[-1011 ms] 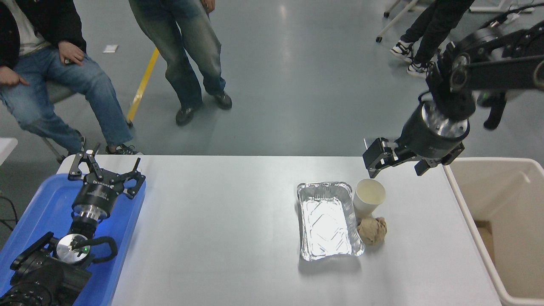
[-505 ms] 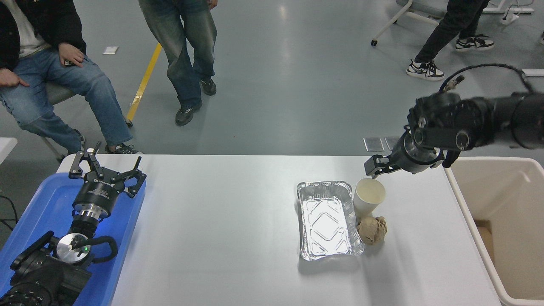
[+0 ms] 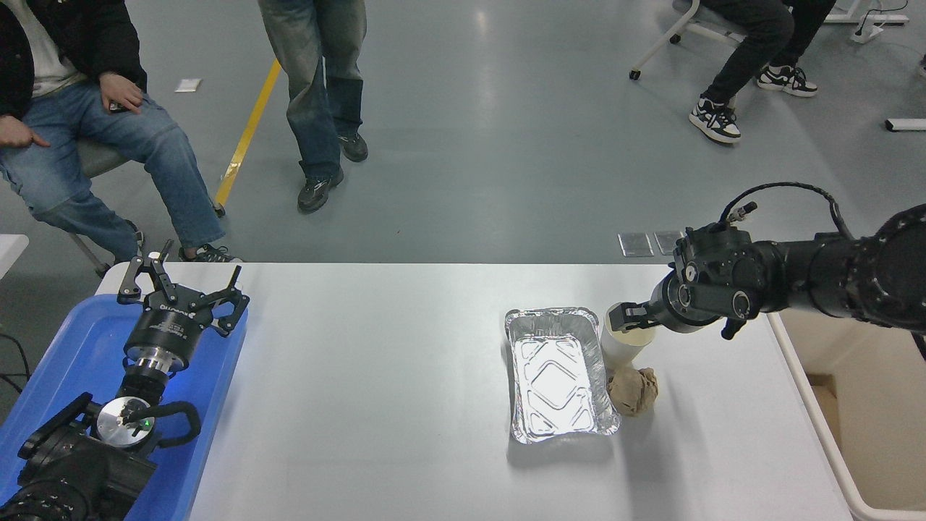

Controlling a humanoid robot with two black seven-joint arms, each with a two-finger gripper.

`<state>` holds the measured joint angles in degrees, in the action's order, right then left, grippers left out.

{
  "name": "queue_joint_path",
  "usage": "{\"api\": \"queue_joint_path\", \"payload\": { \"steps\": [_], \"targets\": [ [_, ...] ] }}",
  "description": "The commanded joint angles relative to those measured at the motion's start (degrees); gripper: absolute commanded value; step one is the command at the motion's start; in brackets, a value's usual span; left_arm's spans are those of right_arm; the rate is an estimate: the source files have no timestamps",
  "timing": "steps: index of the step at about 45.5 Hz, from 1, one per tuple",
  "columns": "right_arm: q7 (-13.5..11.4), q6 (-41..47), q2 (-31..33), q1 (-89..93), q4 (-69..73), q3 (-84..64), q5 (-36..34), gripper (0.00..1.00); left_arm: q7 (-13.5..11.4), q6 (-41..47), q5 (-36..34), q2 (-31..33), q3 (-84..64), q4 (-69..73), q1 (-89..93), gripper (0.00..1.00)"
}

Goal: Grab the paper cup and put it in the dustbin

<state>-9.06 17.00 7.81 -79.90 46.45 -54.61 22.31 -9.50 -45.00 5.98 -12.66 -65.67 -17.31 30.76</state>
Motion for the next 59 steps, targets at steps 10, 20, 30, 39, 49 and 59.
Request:
{"api": "queue_joint_path", "payload": {
  "steps": [10,20,30,39,49,59],
  "targets": [
    [0.0,-1.89,-0.25,2.65,-0.83,1.08,0.37,0.1,0.0,0.0,0.0,0.0,-0.07,0.0,0.0,0.99],
    [0.09,-1.89,-0.25,2.82,-0.92,1.34,0.37,0.0,0.0,0.0,0.0,0.0,0.02,0.0,0.0,0.99],
    [0.09,-1.62,-0.25,1.95,-0.92,1.34,0.19,0.0,0.0,0.0,0.0,0.0,0.02,0.0,0.0,0.99],
    [0.53,-0.75,1.33,-3.93,1.8,0.2,-0.25,0.0,0.09,0.0,0.0,0.0,0.02,0.0,0.09,0.99],
    [0.44,4.43,9.94,-20.62,15.59,-2.7,-0.51,0.0,0.09,0.0,0.0,0.0,0.02,0.0,0.09,0.99],
    [0.97,20.33,19.43,-43.65,30.62,-3.84,-1.82,0.0,0.09,0.0,0.0,-0.09,0.02,0.0,0.0,0.99]
  ]
}}
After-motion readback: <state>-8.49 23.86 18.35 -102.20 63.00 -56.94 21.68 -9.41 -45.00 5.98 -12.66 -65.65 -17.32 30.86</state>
